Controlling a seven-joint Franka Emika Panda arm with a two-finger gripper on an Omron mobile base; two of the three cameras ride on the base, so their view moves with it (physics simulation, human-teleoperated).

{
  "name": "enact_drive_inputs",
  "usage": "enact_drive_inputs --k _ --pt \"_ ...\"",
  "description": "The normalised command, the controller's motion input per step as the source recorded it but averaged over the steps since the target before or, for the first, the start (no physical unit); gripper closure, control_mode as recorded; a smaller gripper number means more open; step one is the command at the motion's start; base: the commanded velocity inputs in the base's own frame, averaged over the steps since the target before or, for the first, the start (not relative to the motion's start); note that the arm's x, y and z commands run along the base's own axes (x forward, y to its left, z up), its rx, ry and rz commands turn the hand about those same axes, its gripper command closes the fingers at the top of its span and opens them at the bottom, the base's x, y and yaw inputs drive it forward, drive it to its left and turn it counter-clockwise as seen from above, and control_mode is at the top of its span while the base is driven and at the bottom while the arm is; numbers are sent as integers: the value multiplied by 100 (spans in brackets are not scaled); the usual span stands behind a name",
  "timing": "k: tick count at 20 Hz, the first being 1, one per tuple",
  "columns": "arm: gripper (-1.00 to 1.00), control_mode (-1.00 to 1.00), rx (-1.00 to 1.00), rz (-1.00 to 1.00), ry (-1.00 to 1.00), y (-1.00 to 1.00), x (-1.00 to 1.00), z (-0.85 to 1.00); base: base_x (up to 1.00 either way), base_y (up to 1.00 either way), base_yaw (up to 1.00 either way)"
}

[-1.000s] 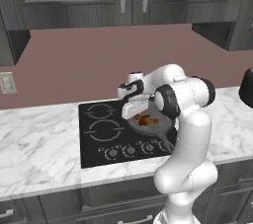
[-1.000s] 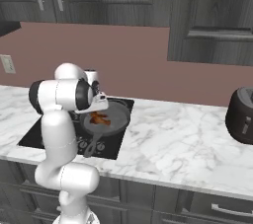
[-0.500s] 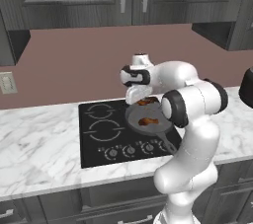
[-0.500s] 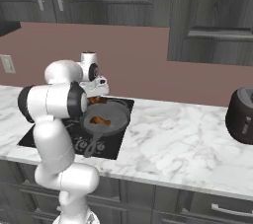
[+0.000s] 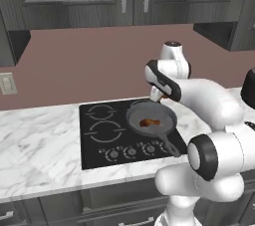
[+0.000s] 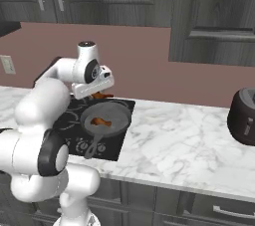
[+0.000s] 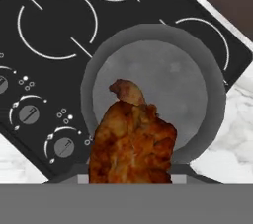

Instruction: Take the chicken drumsticks from the pan and place one on each plate on the dining counter.

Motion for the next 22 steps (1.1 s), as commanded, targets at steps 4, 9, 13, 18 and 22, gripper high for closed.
enact_drive_inputs --k 4,9,13,18,22 --pt "100 -100 0 0 -9 -35 -100 63 0 0 0" --pt "100 -100 -9 0 0 -11 -100 4 0 0 0" --pt "100 -100 -14 1 1 0 -100 -29 0 0 0" --pt "100 -100 -3 9 9 0 -84 0 0 0 0" --pt "100 -100 1 4 0 -13 -57 0 0 0 0"
